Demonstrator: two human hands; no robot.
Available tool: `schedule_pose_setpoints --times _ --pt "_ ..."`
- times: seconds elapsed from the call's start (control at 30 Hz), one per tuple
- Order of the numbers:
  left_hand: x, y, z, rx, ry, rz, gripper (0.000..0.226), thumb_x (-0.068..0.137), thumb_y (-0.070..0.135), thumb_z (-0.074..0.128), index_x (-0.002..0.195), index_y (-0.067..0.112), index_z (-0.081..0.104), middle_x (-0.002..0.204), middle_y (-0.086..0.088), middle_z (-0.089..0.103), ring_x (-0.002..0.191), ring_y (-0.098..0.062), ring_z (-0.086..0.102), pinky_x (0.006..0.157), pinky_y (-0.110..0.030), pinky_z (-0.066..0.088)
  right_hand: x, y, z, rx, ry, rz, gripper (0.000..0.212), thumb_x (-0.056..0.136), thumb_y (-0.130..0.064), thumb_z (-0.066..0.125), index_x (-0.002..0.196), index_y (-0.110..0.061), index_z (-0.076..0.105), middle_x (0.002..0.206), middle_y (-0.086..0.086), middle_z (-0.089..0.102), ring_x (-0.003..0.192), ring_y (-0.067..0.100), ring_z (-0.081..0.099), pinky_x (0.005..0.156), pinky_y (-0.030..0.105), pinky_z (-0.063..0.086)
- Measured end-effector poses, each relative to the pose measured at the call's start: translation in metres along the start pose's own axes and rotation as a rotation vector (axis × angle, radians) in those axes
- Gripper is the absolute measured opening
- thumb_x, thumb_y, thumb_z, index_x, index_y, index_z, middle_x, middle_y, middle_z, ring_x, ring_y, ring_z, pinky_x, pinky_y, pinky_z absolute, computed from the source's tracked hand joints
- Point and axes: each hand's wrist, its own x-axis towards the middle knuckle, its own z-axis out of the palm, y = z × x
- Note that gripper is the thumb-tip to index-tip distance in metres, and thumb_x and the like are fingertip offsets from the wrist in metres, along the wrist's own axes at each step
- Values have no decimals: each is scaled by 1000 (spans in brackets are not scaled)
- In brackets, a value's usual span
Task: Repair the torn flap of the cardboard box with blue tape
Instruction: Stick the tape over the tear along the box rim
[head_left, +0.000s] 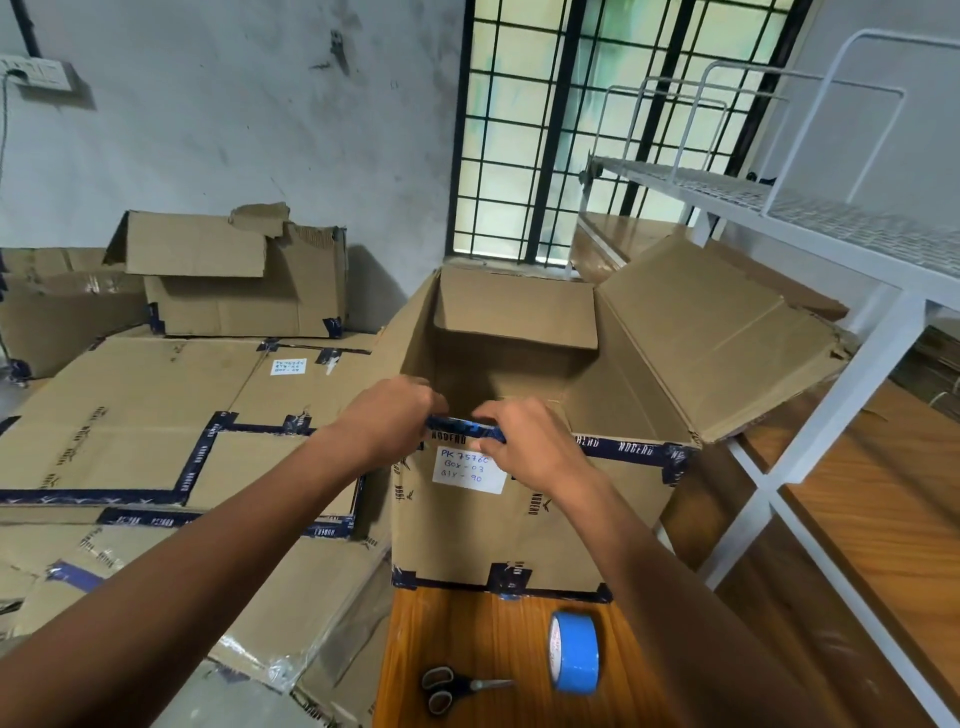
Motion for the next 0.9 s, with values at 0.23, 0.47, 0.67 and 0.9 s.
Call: schedule_pose_setpoints --times 0.23,0.47,0.67,0.9 --pt "1 9 5 -38 85 -33 21 97 17 71 113 30 74 104 0 69 93 -27 69 76 -44 63 6 -18 13 86 28 76 7 99 -26 69 93 -23 67 85 7 68 81 32 64 68 45 56" --pt "2 13 9 -23 102 -44 20 98 16 70 114 27 72 103 1 69 89 -22 66 75 -40 62 5 -23 15 44 64 72 6 103 -21 62 99 -18 65 93 9 68 87 34 63 67 41 48" --pt "0 28 9 38 96 -7 24 101 17 68 125 21 71 106 -1 63 95 -24 67 72 -35 54 1 -18 8 10 31 55 7 99 -18 61 99 -19 68 92 9 70 87 34 67 71 47 58" --pt "2 41 14 -11 102 -59 35 98 4 63 125 25 71 109 -5 66 99 -33 70 71 -39 50 -5 -13 5 -52 45 59 18 105 -19 56 103 -13 73 85 5 58 84 33 65 68 40 50"
